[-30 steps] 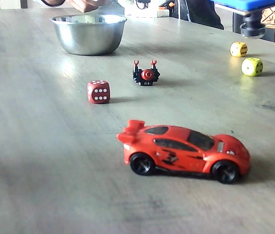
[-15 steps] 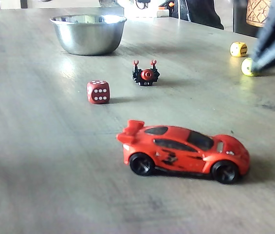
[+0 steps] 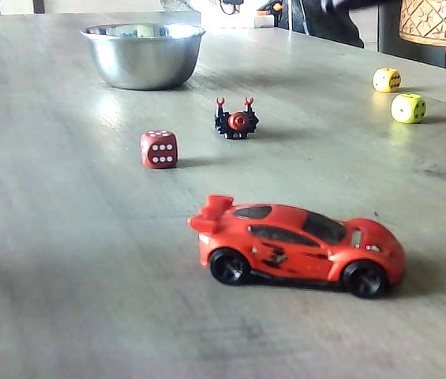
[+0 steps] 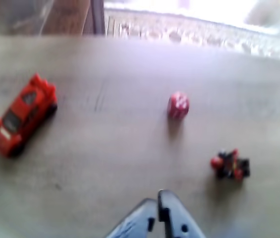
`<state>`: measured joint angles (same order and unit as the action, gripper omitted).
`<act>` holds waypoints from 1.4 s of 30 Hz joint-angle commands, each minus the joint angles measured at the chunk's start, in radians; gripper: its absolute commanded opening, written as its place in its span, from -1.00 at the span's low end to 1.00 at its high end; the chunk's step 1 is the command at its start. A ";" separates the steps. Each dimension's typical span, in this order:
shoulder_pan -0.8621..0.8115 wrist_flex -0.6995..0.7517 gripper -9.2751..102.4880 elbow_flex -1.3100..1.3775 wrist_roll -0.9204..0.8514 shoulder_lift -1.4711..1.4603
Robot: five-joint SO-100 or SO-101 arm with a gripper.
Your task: Pick up the lego figure and place in bowl
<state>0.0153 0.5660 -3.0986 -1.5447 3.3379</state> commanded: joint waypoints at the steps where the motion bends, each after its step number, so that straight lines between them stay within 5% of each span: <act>1: -0.009 -0.051 -0.84 -0.031 0.000 -0.011; 23: -0.120 -0.067 -0.84 0.773 0.012 -1.011; 42: -0.224 -0.054 -0.84 1.077 0.014 -1.408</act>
<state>-0.1933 0.5185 -2.0985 -1.5401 1.9328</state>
